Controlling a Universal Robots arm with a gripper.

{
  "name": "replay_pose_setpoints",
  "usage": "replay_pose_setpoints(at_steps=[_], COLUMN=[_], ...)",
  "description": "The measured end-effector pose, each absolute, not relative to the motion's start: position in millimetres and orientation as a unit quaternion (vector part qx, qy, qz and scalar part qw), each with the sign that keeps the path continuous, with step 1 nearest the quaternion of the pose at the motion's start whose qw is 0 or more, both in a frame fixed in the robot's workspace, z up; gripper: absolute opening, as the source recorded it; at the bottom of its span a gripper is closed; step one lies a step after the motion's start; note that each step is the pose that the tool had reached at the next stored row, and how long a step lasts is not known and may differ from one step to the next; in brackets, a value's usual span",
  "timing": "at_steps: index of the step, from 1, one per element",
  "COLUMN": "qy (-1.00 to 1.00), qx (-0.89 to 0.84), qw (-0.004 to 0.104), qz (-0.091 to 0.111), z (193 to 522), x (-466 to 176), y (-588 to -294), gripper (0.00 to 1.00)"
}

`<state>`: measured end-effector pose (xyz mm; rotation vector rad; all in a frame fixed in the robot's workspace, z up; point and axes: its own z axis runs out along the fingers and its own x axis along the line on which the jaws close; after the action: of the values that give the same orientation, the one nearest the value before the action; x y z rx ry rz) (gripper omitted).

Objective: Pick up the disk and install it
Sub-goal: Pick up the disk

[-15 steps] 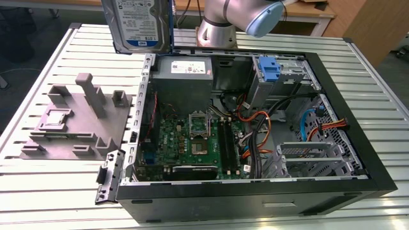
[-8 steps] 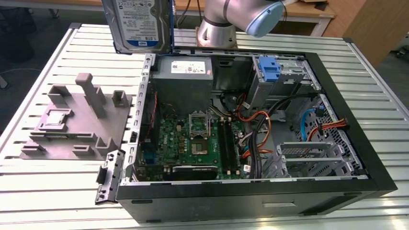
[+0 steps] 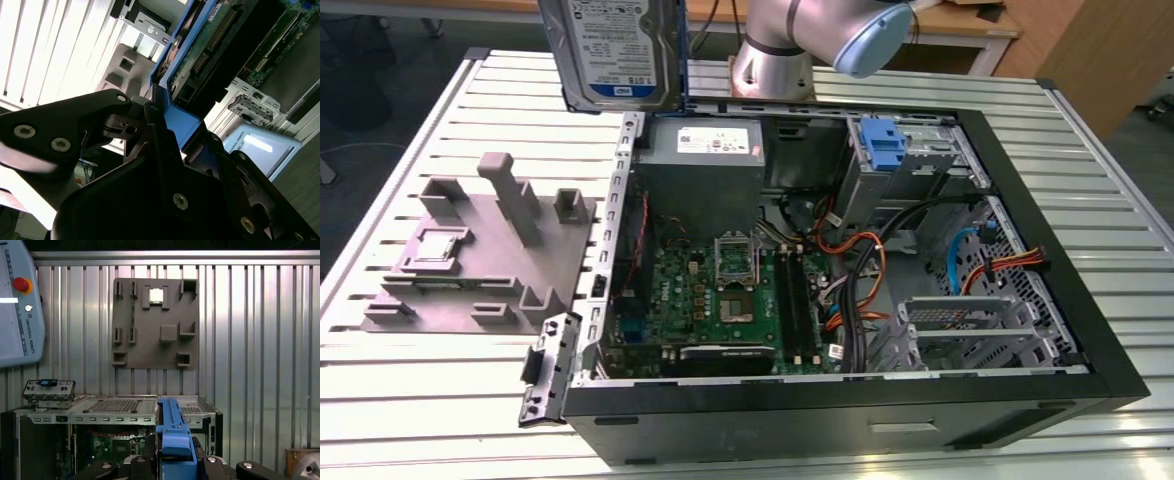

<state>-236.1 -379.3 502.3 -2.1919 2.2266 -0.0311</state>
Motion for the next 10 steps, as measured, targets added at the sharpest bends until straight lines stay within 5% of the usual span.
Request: replay_pose_setpoints(at_steps=[10], qy=[0.713], qx=[-0.701], qw=[0.008], qz=[-0.010], z=[502.4], x=[-232.4], y=[-379.2], gripper=[0.37])
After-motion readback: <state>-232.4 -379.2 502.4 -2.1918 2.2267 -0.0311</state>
